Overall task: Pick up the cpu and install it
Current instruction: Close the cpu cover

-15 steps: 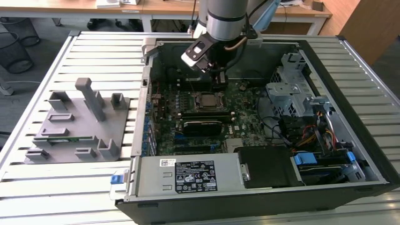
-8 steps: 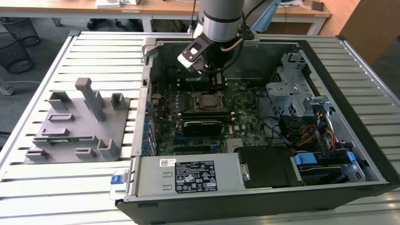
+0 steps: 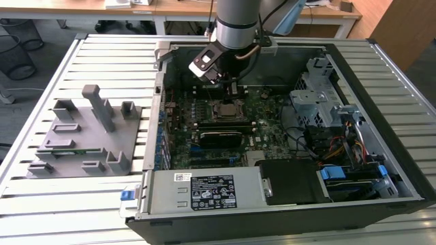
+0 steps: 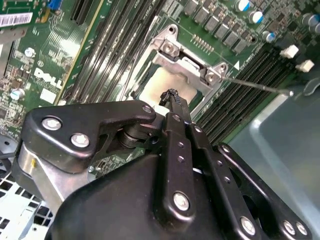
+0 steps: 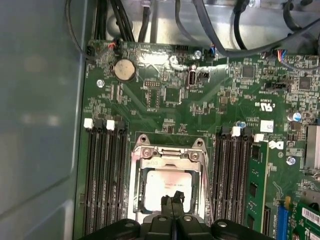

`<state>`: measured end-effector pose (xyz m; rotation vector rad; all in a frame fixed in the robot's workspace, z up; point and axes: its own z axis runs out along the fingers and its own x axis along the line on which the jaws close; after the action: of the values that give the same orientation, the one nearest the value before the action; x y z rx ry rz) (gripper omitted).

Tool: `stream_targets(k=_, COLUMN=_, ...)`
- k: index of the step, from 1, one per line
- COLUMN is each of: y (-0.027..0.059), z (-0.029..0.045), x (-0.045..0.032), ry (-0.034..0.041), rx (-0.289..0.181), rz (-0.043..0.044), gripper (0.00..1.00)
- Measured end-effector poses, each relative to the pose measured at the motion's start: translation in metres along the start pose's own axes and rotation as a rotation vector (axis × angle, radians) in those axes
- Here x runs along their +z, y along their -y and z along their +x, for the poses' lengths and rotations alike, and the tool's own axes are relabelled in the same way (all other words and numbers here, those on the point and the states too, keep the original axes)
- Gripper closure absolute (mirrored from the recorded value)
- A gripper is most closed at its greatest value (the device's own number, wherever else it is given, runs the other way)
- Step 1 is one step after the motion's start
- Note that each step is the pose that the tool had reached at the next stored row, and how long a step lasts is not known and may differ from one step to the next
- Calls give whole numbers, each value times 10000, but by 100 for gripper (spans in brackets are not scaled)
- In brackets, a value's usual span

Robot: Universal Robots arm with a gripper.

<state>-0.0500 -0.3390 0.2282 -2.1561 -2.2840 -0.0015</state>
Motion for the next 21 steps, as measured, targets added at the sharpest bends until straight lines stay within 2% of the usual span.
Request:
stream_targets(k=12, y=166, z=0, x=119, ry=-1, rx=-105, rz=-1, gripper=89)
stream_targets(k=21, y=232, z=3, x=215, ry=-2, rx=-145, rz=-1, gripper=89)
